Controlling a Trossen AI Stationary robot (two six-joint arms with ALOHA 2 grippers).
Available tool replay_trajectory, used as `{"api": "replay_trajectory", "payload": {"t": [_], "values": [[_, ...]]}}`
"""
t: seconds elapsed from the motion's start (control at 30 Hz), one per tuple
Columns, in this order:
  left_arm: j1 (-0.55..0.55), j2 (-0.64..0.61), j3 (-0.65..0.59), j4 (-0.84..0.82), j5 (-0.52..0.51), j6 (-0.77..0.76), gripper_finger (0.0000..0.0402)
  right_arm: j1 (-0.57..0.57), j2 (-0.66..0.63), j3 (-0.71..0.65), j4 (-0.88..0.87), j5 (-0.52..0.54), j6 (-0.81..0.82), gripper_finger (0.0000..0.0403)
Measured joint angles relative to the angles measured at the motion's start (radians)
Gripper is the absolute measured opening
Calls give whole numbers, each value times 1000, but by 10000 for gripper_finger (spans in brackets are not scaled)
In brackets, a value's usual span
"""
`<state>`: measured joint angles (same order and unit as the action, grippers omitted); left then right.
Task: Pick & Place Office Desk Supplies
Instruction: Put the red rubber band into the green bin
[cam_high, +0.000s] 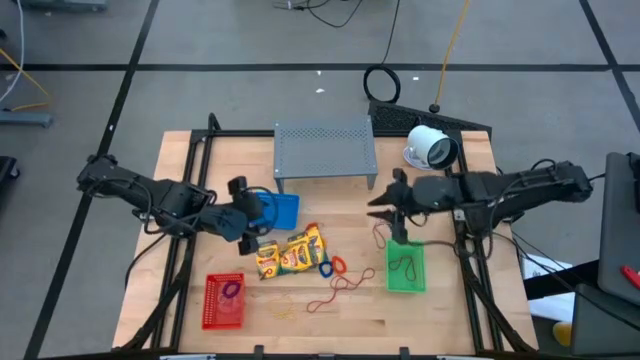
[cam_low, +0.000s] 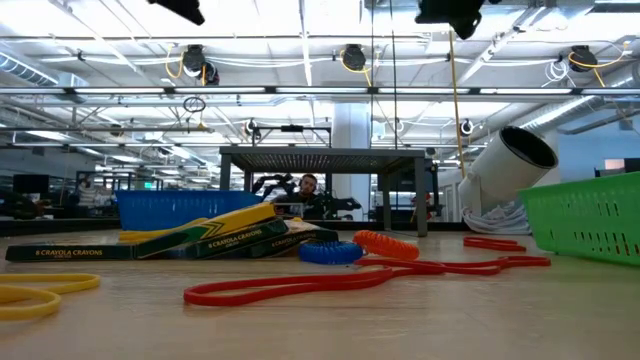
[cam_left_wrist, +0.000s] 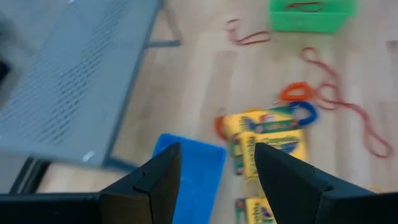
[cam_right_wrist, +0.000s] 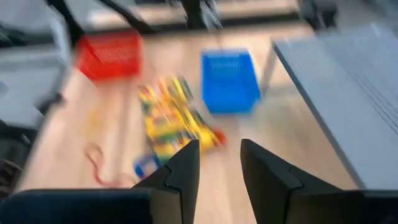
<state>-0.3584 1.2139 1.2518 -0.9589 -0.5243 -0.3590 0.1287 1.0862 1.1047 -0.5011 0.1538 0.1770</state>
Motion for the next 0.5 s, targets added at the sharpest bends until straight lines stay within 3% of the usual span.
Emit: {"api": "replay_trajectory", "payload": {"t": [0.13, 0.23, 0.4, 0.5], "values": [[0, -11, 0, -62, -152, -102, 214, -71, 87, 157, -299, -7, 50, 106], [0, -12, 0, -79, -245, -122, 214, -129, 146, 218, -438, -78, 109, 106], [4, -12, 0, -86, -290, -66, 214, -187, 223, 231, -553, -204, 154, 105], [7, -12, -10, -83, -319, -52, 214, -196, 278, 231, -630, -211, 152, 98]]}}
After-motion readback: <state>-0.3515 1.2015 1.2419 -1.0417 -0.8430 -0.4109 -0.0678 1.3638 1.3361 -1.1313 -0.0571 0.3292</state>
